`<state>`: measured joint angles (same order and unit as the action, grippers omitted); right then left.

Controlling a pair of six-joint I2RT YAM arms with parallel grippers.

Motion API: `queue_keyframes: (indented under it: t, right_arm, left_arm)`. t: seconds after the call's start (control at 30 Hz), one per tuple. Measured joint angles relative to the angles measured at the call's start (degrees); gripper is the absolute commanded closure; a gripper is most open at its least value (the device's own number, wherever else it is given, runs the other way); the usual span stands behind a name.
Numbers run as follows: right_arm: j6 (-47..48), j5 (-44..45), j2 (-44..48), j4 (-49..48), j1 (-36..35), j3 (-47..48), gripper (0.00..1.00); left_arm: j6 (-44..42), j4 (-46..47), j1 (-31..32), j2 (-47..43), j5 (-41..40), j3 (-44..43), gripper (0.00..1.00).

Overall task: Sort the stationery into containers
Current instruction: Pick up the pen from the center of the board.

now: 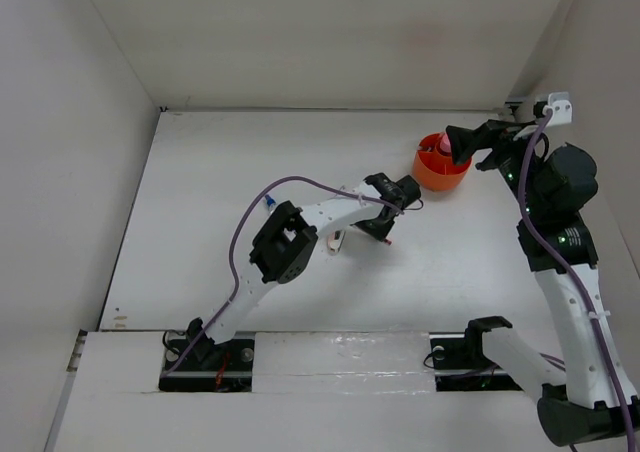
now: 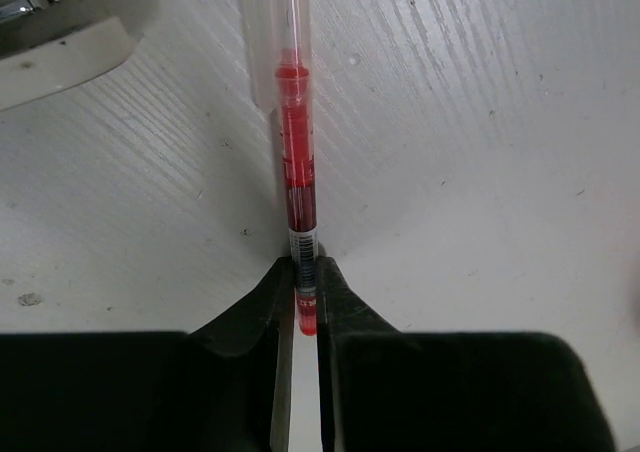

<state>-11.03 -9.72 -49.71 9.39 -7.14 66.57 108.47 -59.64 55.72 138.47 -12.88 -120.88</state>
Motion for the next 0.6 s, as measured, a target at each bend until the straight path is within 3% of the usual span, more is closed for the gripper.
queue_keyframes:
  t: [0.37,0.6]
  right_arm:
    - [-0.4,-1.9,0.6,0.0,0.0,-0.8,0.0]
    - [-0.9,-2.6,0.2,-0.1,0.2,-0.8,0.0]
  left_arm:
    - [-7.6,0.7,0.0,0.6,-2.6,-1.2,1.0]
    - [-16.7,8.3,1.0,-7.5,-14.8,13.7,1.0]
